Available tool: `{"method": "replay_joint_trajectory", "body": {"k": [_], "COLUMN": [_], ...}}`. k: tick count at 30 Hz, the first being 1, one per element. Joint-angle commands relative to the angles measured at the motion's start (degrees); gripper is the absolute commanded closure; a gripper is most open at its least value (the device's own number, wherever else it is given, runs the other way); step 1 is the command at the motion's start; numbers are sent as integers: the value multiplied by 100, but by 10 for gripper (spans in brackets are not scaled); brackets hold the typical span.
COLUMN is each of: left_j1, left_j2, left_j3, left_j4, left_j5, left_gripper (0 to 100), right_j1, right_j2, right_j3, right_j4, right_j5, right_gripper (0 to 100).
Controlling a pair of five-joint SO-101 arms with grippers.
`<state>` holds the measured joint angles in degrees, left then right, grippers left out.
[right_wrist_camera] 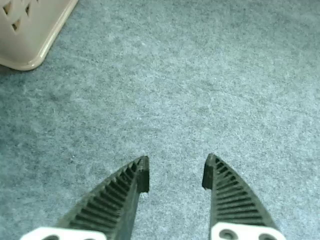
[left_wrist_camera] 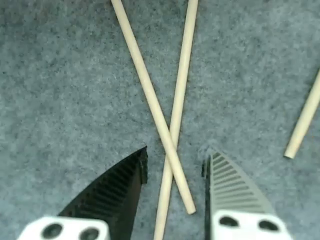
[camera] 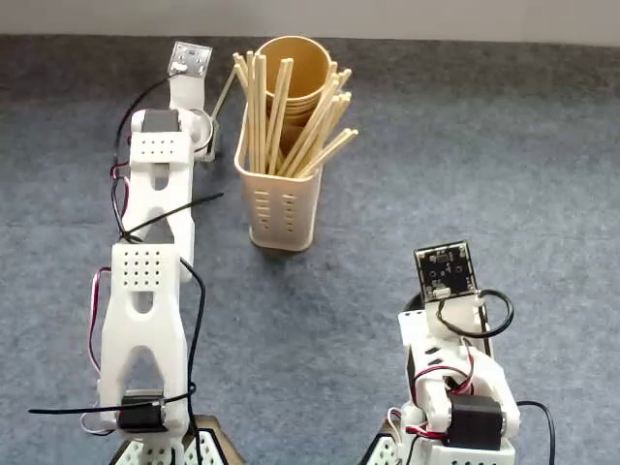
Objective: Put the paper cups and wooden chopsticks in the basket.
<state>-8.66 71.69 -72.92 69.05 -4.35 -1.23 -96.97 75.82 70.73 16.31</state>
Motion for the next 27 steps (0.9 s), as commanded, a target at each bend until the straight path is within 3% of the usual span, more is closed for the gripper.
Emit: {"method": "replay_joint_trajectory", "body": {"k": [1,6,12,17,22,25,27], "left_j1": [-101,-110,-207,-295,-207,-110,-171], "left_j2": [84,400,251,-444,-1587,-2747,-3336], "left_j3": [-48,-48,-101,-936,-2334,-1930,-1147], "left_j4": [-62,-79,-35,290,1705,3138,3437], "left_j5": [-53,-53,-26,-26,-35,-114,-237], "left_gripper": [810,1000,993,993,993,993,994], "right_j1": [-40,-40,-40,-40,-40,-40,-40], "right_j2": [-48,-48,-48,-48,-48,-48,-48], "right_j3": [-31,-31,-31,-31,-31,-31,-31], "right_j4": [4,4,4,4,4,-4,-22], "right_j5": [70,70,70,70,70,70,70], "right_gripper": [811,811,811,811,811,811,811]}}
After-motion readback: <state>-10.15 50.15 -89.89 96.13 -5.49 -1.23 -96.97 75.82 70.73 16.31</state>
